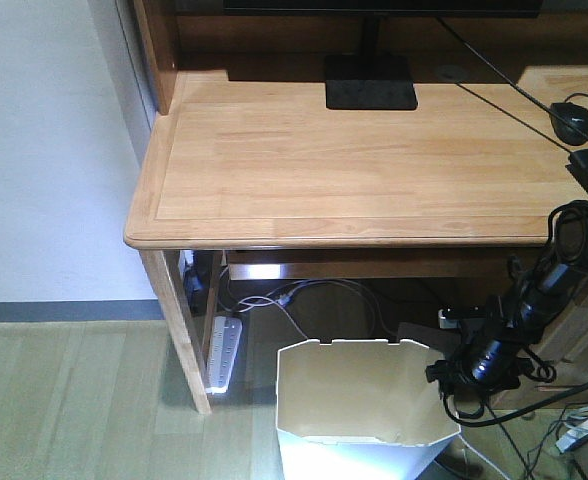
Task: Move trash bin to bedside with robot
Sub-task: 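Close the right gripper on the bin rim farthest from the desk leg, then lift the bin slightly and pull it out from under the desk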
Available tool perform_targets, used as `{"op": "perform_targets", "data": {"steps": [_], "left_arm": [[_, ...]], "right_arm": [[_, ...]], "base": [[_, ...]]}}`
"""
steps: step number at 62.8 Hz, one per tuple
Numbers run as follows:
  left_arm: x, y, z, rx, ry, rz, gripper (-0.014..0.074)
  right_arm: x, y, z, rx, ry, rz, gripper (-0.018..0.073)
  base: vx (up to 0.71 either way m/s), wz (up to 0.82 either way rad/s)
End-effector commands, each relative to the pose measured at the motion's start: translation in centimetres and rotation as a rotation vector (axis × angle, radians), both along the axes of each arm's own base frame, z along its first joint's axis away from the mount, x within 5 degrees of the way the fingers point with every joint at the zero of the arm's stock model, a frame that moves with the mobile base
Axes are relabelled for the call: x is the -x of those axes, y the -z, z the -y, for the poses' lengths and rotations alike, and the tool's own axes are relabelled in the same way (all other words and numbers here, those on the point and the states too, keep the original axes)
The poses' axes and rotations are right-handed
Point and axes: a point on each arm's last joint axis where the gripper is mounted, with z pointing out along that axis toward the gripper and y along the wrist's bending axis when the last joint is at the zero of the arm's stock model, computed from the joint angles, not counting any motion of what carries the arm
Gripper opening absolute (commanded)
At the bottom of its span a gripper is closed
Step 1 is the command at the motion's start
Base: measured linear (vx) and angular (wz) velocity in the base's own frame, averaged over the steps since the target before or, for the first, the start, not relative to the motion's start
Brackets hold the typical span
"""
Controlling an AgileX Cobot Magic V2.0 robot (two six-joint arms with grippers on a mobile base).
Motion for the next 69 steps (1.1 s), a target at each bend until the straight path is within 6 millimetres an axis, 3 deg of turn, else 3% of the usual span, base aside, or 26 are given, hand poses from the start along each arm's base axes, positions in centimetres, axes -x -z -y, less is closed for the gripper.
{"op": "perform_targets", "data": {"steps": [1,17,29,41,58,69], "left_arm": [[-0.1,0.2,0.0,0.014,0.004,0.06,-0.0006],[-0.1,0.2,0.0,0.014,0.004,0.06,-0.0006],[-0.1,0.2,0.0,0.014,0.004,0.06,-0.0006],[-0.1,0.2,0.0,0.014,0.004,0.06,-0.0006],[-0.1,0.2,0.0,0.014,0.004,0.06,-0.0006],[-0.1,0.2,0.0,0.014,0.004,0.06,-0.0006]], "right_arm": [[-1.6,-1.4,-0.1,0.003,-0.047,0.071,0.058],[-1.9,0.2,-0.2,-0.007,0.002,0.055,0.058],[-3.4,1.6,-0.3,-0.02,0.024,0.04,0.0578],[-3.9,2.7,-0.4,-0.036,0.081,0.043,0.0518],[-3.3,4.2,-0.9,-0.082,0.074,0.008,0.0327],[-3.9,4.1,-1.2,-0.126,0.078,0.019,0.0054]], "base": [[0.0,0.0],[0.0,0.0],[0.0,0.0],[0.0,0.0],[0.0,0.0],[0.0,0.0]]}}
